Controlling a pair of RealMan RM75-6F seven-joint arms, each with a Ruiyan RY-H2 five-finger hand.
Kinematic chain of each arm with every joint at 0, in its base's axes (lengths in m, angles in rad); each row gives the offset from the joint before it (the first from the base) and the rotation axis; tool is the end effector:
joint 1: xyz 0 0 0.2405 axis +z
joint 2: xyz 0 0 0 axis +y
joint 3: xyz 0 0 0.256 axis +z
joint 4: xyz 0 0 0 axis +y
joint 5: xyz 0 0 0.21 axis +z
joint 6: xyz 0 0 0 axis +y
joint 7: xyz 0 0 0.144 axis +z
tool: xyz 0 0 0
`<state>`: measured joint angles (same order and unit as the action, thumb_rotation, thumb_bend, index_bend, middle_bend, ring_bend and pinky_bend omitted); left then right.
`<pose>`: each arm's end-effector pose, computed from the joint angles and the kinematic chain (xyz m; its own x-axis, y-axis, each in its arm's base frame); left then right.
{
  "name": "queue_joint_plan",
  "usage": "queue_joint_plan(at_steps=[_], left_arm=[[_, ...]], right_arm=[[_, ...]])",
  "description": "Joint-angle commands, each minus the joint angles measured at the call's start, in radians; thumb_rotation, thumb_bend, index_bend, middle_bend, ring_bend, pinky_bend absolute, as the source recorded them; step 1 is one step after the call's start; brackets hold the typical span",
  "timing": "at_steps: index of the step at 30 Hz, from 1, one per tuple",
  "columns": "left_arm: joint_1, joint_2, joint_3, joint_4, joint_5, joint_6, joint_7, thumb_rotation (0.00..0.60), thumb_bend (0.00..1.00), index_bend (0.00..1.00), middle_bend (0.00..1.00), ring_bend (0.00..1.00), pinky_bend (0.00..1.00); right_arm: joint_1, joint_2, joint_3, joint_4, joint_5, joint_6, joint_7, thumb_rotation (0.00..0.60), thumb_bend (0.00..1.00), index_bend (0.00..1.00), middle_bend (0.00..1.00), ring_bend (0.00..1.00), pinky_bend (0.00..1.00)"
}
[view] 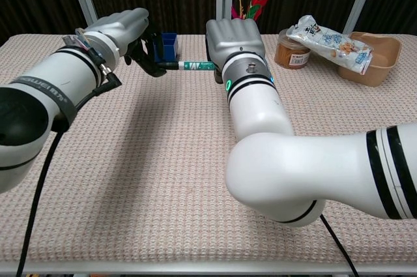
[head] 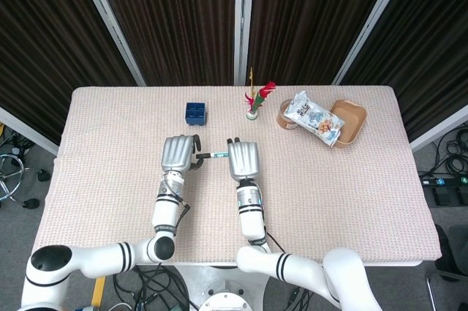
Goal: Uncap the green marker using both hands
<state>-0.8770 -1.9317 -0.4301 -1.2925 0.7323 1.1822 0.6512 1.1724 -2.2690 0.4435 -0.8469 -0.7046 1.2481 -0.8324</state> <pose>-0.0803 0.3713 -0.0676 0.2736 0.1691 0.9469 0.9618 -0.0564 -0.2678 -0.0092 -0.3636 -0.1388 0.5384 -0.0575 0.8408 -0.8396 -0.1228 0.5292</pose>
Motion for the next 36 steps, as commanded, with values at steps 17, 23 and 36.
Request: queue_joint_plan(at_steps=[17, 23, 36], left_arm=[[-0.003, 0.003, 0.002, 0.007, -0.01, -0.023, -0.026, 0.6, 0.35, 0.62, 0.63, 0.57, 0.62], [0.018, 0.042, 0.013, 0.009, 0.021, -0.021, -0.061, 0.6, 0.35, 0.65, 0.67, 0.61, 0.65], [0.126, 0.184, 0.041, 0.022, 0.038, -0.063, -0.197, 0.6, 0.35, 0.68, 0.71, 0.65, 0.67]], right_arm=[[0.019, 0.0, -0.029, 0.006, 0.037, 0.011, 0.013, 0.6, 0.33, 0.67, 0.59, 0.92, 0.99], [-0.011, 0.006, -0.017, 0.013, 0.001, 0.041, 0.021, 0.6, 0.34, 0.7, 0.62, 0.92, 0.99], [-0.223, 0.219, -0.021, -0.247, -0.07, 0.157, 0.009, 0.6, 0.35, 0.75, 0.66, 0.92, 0.99]])
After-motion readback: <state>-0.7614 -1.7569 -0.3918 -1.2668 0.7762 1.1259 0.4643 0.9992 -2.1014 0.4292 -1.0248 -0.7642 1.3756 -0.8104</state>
